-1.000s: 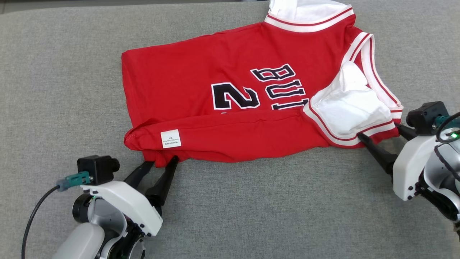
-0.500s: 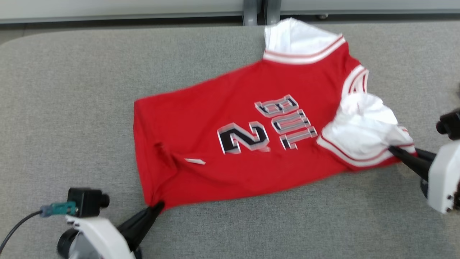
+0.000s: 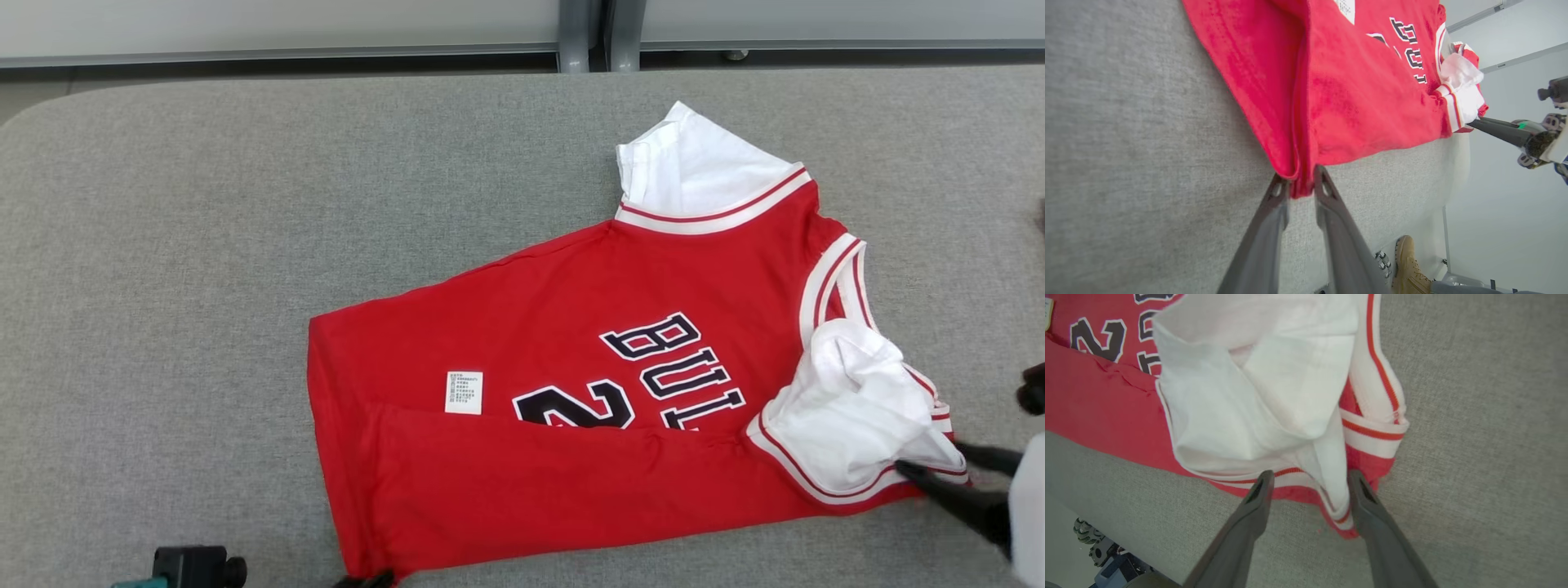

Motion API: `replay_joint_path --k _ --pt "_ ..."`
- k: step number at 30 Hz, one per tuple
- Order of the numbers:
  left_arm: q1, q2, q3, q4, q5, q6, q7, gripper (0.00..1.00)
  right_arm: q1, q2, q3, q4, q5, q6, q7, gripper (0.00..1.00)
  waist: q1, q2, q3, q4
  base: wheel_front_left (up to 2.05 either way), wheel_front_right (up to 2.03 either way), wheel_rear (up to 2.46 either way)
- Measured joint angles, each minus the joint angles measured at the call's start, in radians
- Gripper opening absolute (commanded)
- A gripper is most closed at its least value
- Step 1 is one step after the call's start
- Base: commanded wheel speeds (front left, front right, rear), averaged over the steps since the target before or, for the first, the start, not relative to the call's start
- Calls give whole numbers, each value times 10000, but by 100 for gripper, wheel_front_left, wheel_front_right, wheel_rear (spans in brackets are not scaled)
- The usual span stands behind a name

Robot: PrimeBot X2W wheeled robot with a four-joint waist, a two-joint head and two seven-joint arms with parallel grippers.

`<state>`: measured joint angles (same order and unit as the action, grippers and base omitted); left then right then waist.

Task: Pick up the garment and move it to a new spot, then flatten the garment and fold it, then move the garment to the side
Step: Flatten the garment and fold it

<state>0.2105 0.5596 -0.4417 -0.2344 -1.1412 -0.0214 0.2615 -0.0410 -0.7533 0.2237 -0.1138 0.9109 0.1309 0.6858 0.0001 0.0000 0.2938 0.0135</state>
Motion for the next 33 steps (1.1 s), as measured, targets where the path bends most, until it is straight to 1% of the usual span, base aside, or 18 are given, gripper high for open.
replay_joint_path --k 2,4,5,7,9,11,12,15,17,19,23,25,26,27,28,29,31,33 --pt "155 0 146 46 150 161 -272 100 68 -136 -535 -270 -232 0 4 100 -1 0 37 48 0 0 0" --pt "209 221 462 -8 466 422 -562 100 -20 -284 -1164 -650 -320 0 4 100 0 0 106 72 0 0 0" --pt "145 286 685 -100 616 591 -755 100 -201 -339 -1436 -821 -391 0 35 100 -1 0 158 88 0 0 0" --pt "-274 393 907 -345 945 780 -863 100 -812 -481 -1695 -1110 -593 -2 297 100 0 0 282 138 0 0 0" --pt "-1036 326 1055 -514 1106 1003 -861 100 -1709 -445 -1684 -1200 -784 -2 625 100 0 0 447 220 0 0 0" --pt "-2023 265 999 -479 1440 1126 -646 100 -2842 -382 -1361 -1097 -1338 -2 965 100 -1 0 652 336 0 0 0" --pt "-2534 173 936 -374 1546 1197 -523 100 -3473 -228 -1149 -932 -1503 -2 1160 100 0 0 763 401 0 0 0" --pt "-4095 -276 458 293 1789 1191 -13 100 -5536 523 -408 -81 -2286 -2 1540 100 0 0 1190 596 0 0 0" --pt "-5205 -583 115 911 2094 1118 255 100 -6852 974 -13 754 -2874 0 1647 100 0 0 1533 755 0 0 0" --pt "-6108 -988 -230 1519 2291 949 393 100 -7842 1400 334 1697 -3405 0 1536 100 0 0 1862 955 0 0 0" --pt "-7078 -1467 -920 2347 2633 493 692 100 -8959 2113 838 3392 -3952 0 1252 100 -1 0 2350 1463 0 0 0" --pt "-7334 -1553 -1166 2535 2780 316 805 100 -9254 2259 1035 4052 -4123 0 1078 100 0 0 2531 1725 0 0 0" --pt "-7334 -1553 -1166 2535 2780 316 805 100 -9254 2259 1035 4052 -4123 0 1078 100 0 0 2531 1725 0 0 0" --pt "-7498 -1601 -1327 2621 2805 136 884 100 -9470 2290 1264 4631 -4247 0 949 100 0 0 2682 1953 0 0 0" --pt "-7554 -1592 -1381 2629 2817 58 917 100 -9534 2313 1373 4895 -4257 0 886 100 0 0 2743 2050 0 0 0" --pt "-7554 -1592 -1381 2629 2817 58 917 100 -9534 2313 1373 4895 -4257 0 886 100 0 0 2743 2050 0 0 0" --pt "-7589 -1559 -1469 2600 2773 -142 1026 100 -9655 2353 1645 5202 -4272 0 788 100 0 0 2860 2189 0 0 0" --pt "-7642 -1563 -1496 2585 2625 -232 1160 100 -9844 2393 1864 5394 -4184 0 757 100 0 0 2935 2268 0 0 0"
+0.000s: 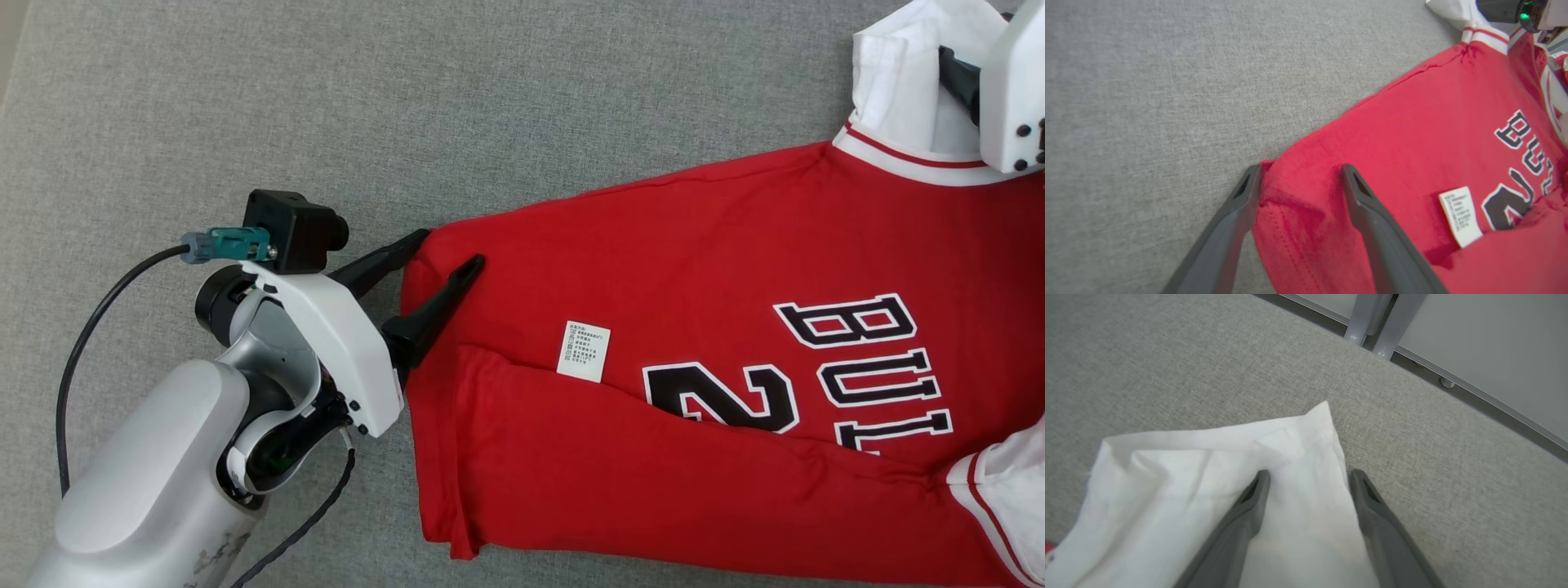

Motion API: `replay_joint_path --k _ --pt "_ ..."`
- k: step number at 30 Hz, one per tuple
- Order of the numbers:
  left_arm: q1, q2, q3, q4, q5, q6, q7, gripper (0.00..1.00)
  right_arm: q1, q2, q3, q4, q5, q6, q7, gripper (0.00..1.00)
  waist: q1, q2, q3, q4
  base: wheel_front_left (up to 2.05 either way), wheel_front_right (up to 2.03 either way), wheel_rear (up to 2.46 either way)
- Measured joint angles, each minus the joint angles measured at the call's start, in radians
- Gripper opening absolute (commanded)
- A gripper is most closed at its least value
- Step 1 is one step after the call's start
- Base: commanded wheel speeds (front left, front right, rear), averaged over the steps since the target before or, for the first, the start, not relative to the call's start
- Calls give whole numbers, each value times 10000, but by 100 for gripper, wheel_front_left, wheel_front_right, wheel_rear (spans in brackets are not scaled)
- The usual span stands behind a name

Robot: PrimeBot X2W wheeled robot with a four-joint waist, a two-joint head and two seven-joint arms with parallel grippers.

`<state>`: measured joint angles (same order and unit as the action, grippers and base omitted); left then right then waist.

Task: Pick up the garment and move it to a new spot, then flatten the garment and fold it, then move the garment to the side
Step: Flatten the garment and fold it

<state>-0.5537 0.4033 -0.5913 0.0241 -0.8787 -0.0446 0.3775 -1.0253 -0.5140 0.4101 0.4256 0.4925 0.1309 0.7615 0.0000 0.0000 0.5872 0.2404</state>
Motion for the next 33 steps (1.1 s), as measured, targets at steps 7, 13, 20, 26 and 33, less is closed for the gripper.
replay_joint_path --k 7,13,20,26,33 --pt "-185 19 -73 324 -251 -272 182 0 -373 59 972 176 1026 -8 -516 0 0 0 68 -152 0 0 0" --pt "-90 104 173 570 -328 -297 -359 0 -561 -109 1369 52 1914 -4 -2305 0 0 0 -147 -499 0 0 0" --pt "886 671 625 -184 -207 2 -1093 0 476 -834 1676 -1051 3402 -4 -3948 0 0 0 -884 -1050 0 0 0" --pt "2371 1078 978 -1095 -224 414 -1814 0 2880 -1802 1369 -2754 4278 -4 -5499 0 0 0 -1803 -1523 0 0 0" --pt "4357 1423 1066 -1835 -362 813 -2387 0 6550 -1787 949 -4318 4251 -4 -6429 0 0 0 -2808 -2285 0 0 0"
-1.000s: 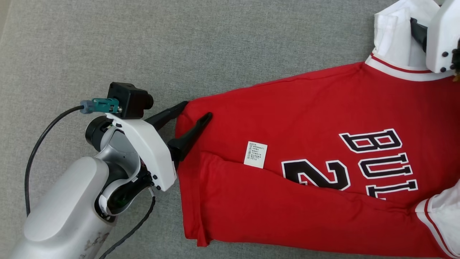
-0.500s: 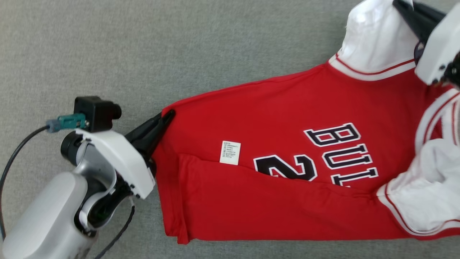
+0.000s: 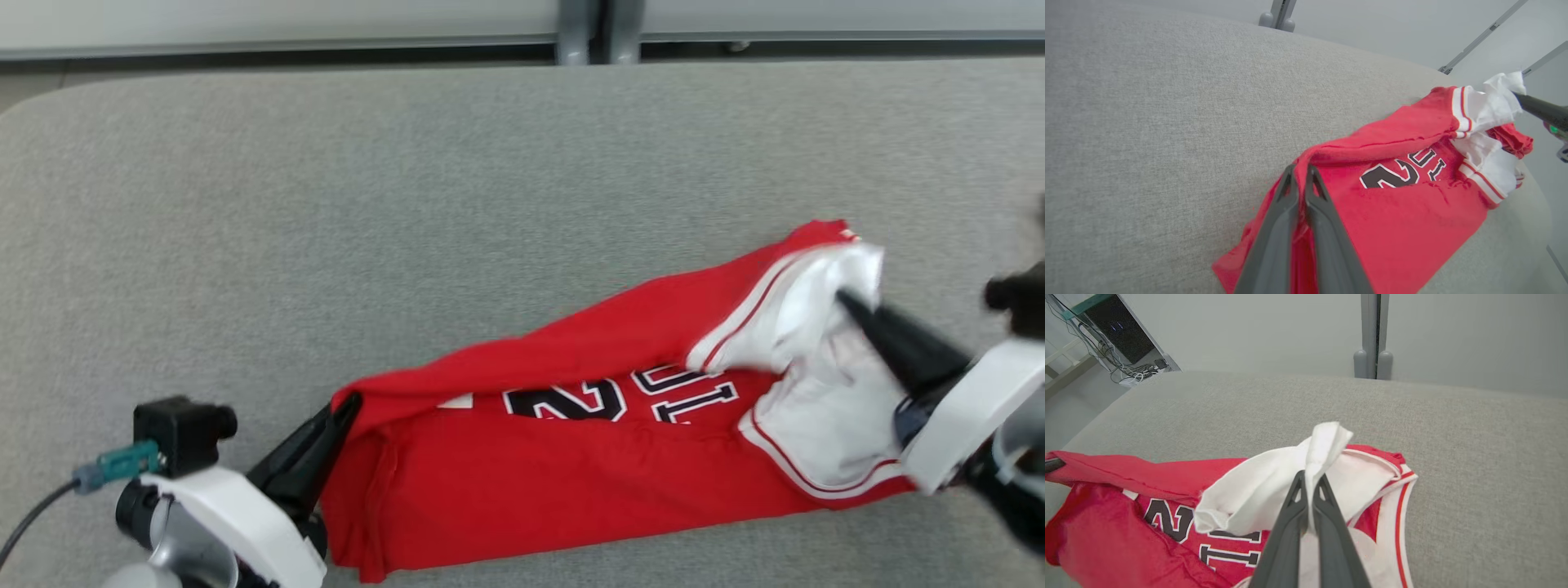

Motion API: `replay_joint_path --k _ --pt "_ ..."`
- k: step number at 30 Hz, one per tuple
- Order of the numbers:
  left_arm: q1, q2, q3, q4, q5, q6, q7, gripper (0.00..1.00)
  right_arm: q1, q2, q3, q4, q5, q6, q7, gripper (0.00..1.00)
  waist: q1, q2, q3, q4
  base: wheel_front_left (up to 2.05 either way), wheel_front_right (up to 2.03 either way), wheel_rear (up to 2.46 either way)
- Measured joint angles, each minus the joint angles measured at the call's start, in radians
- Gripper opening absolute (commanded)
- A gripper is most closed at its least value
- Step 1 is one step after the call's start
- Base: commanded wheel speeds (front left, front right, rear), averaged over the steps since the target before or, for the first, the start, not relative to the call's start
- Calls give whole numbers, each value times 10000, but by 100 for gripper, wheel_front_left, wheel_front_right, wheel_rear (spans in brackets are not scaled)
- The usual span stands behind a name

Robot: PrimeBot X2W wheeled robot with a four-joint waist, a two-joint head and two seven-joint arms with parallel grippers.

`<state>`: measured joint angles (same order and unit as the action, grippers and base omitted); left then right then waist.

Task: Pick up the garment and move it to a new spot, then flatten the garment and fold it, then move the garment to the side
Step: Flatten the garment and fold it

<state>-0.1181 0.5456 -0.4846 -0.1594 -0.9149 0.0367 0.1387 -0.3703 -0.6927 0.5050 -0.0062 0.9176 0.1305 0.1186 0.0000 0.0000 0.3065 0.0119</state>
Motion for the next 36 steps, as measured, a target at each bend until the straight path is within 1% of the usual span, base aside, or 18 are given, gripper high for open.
replay_joint_path --k 3,4,5,6,9,11,12,13,15,16,17,19,21,23,25,29,32,36 --pt "704 79 148 -77 -17 186 -387 0 692 504 293 -8 -249 0 27 0 0 0 -215 -348 0 0 0" --pt "927 59 215 -105 -19 280 -566 15 801 629 314 84 -355 2 25 0 0 0 -275 -454 0 0 0" --pt "1144 33 286 -138 -23 405 -727 40 858 706 364 219 -539 2 38 42 0 0 -330 -553 0 0 0" --pt "1366 25 332 -165 -21 460 -901 100 911 769 399 336 -746 2 40 100 0 0 -389 -644 0 0 0" --pt "1965 102 295 -161 230 612 -1304 100 950 915 221 600 -1066 0 36 100 0 0 -540 -842 0 0 0" --pt "2404 61 328 -109 265 748 -1592 100 951 978 -190 593 -1074 0 -19 100 0 0 -626 -912 0 0 0" --pt "2599 82 380 -46 520 972 -1848 100 951 930 -376 543 -1072 0 31 100 0 0 -665 -929 0 0 0" --pt "2778 50 619 23 834 1323 -2393 100 955 901 -610 516 -1062 2 67 100 0 0 -695 -938 0 0 0" --pt "2940 -366 1522 217 1133 2253 -3603 100 943 846 -1218 531 -1074 2 291 100 -1 0 -724 -923 0 0 0" --pt "3000 -418 1662 295 1572 2495 -3799 100 917 803 -1430 570 -1227 0 474 100 0 0 -727 -911 0 0 0" --pt "3084 -617 1841 313 1843 2669 -3910 100 886 780 -1611 656 -1392 0 717 100 0 0 -727 -881 0 0 0" --pt "3164 -1312 2209 290 2251 2863 -3986 100 767 982 -1756 867 -1569 0 1252 100 0 0 -717 -784 0 0 0" --pt "3124 -1960 2708 104 3009 2832 -4004 100 454 1363 -1668 1177 -1726 0 1785 100 0 0 -681 -678 0 0 0" --pt "3111 -2550 3032 107 3661 2629 -4006 100 70 1743 -1551 1852 -1883 2 2238 100 0 0 -644 -592 0 0 0" --pt "3094 -3141 3250 265 4140 2320 -4004 100 -300 1841 -1430 2671 -2500 6 2481 100 0 0 -631 -469 0 0 0" --pt "3055 -4015 3833 535 4855 1636 -4004 100 -737 1981 -1156 3885 -3386 2 2723 100 0 0 -632 -166 0 0 0" --pt "3048 -4458 4284 623 5229 1104 -4004 100 -838 2197 -951 4414 -3409 2 2828 100 0 0 -615 30 0 0 0" --pt "3011 -4794 4769 723 5578 522 -4006 100 -918 2240 -849 4855 -3051 4 2905 100 0 0 -580 257 0 0 0"
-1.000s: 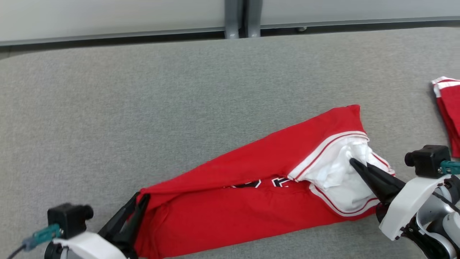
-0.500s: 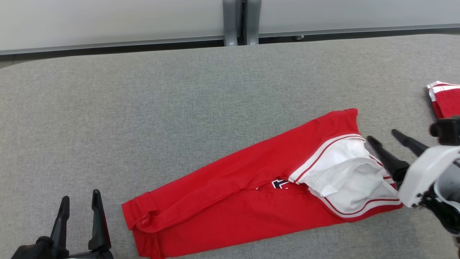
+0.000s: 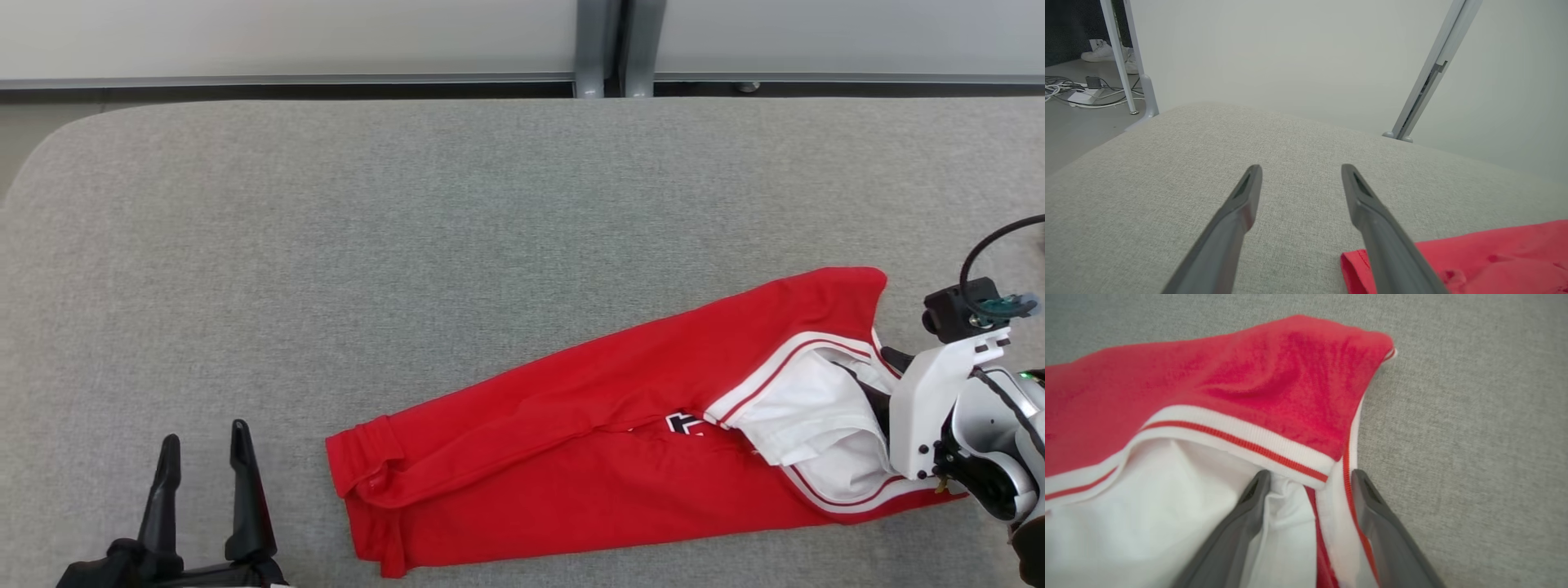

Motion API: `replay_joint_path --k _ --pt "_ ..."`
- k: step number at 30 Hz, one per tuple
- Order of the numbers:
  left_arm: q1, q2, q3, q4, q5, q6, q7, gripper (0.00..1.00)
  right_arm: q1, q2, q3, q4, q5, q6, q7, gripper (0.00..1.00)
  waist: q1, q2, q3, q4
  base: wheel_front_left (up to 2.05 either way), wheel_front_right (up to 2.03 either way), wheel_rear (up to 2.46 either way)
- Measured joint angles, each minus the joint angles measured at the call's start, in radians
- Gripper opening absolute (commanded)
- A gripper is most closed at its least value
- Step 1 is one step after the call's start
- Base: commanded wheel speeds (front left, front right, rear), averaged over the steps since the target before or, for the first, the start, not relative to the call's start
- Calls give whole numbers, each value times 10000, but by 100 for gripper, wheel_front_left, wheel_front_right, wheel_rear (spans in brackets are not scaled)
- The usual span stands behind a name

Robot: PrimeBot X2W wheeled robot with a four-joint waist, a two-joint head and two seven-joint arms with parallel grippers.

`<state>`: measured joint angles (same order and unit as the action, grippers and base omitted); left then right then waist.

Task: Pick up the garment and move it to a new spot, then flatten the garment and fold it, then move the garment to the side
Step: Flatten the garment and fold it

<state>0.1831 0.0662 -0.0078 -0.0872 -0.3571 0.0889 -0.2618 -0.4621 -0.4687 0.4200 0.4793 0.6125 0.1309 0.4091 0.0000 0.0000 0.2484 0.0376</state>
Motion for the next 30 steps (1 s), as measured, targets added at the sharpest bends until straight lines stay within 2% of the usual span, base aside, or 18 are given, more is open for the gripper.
replay_joint_path --k 6,22,23,24,25,26,30 --pt "-48 -151 276 180 105 -454 -13 100 -74 -188 127 431 190 0 67 100 0 0 65 215 0 0 0" --pt "-245 -163 25 270 -353 -424 -13 100 -401 -251 209 997 157 54 441 100 0 0 92 359 0 0 0" --pt "-245 -165 0 286 -353 -422 -13 100 -412 -213 217 997 240 42 476 95 0 0 101 366 0 0 0" --pt "-260 -167 -33 297 -353 -422 -13 100 -418 -159 238 993 322 33 497 95 0 0 113 373 0 0 0" --pt "-274 -171 -50 303 -353 -422 -13 100 -427 -144 282 980 416 25 500 43 0 0 121 381 0 0 0" --pt "-282 -171 -61 309 -353 -422 -13 100 -426 -117 301 963 608 4 500 0 0 0 124 388 0 0 0" --pt "-286 -167 -54 320 -401 -424 -13 100 -411 -125 387 826 1080 0 284 0 0 0 99 383 0 0 0"
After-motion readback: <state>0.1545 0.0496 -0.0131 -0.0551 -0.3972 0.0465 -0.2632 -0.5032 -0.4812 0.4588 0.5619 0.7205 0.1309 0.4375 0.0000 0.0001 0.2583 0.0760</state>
